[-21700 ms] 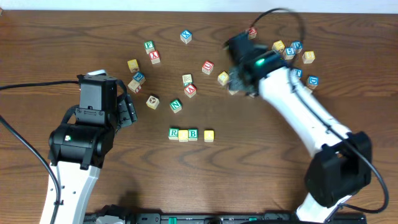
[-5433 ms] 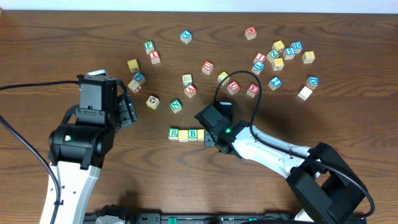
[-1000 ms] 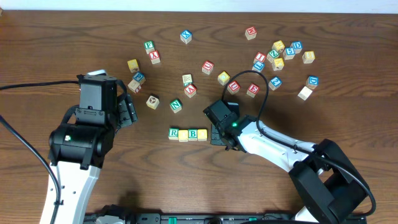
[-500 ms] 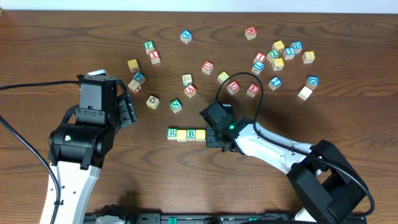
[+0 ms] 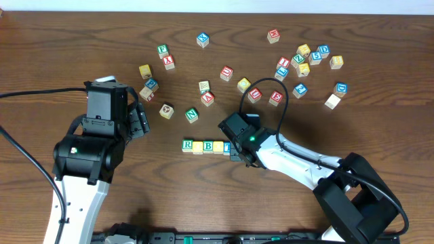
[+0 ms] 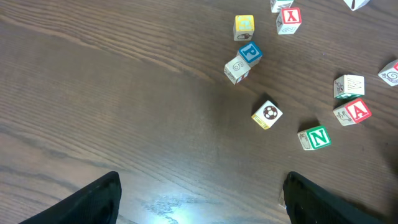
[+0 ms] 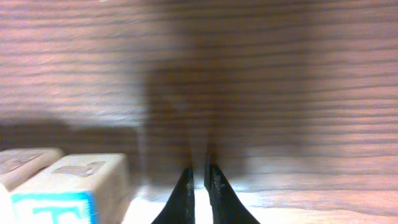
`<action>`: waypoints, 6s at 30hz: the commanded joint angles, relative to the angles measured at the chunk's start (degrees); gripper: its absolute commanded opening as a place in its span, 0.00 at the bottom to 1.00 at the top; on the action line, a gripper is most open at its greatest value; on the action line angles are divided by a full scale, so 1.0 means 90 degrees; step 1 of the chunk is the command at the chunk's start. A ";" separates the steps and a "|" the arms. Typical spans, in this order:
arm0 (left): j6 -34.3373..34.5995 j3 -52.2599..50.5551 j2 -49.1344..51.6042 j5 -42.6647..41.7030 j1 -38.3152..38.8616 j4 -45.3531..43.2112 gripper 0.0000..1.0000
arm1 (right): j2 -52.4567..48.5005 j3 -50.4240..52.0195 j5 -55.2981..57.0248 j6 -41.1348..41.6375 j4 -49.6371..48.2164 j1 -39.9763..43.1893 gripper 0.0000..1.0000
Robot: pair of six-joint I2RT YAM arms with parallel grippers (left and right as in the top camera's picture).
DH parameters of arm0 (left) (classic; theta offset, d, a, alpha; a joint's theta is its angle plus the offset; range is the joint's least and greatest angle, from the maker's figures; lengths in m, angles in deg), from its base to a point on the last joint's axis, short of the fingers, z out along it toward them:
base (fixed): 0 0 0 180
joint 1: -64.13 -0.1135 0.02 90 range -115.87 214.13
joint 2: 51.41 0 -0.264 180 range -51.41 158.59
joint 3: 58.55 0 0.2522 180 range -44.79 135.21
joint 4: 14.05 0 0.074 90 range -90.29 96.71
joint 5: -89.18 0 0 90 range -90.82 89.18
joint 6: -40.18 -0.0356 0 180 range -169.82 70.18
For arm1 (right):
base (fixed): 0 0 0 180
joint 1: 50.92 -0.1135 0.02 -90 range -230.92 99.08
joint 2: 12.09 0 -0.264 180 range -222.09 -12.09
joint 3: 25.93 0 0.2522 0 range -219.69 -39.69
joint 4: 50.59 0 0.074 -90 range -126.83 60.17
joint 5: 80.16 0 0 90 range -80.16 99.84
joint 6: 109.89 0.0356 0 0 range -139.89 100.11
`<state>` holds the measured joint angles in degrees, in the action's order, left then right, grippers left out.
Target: Spell out ROBOT
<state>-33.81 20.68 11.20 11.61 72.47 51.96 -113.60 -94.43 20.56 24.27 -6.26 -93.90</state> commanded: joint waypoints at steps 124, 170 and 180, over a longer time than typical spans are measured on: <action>-0.0435 -0.0386 0.3444 -0.1804 0.1112 -0.1399 0.07 | 0.4481 -0.1314 0.0763 -0.2057 0.2892 0.1282 0.99; -0.0199 -0.1387 0.3619 -0.1574 0.1620 -0.2582 0.08 | 0.4481 -0.1314 0.0763 -0.2057 0.2892 0.1282 0.99; -0.0197 -0.1501 0.3619 -0.1576 0.1620 -0.2657 0.08 | 0.4481 -0.1314 0.0763 -0.2057 0.2892 0.1282 0.99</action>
<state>-36.13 8.00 43.11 -3.47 87.16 28.09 -73.47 -106.47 27.20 6.15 19.64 -82.58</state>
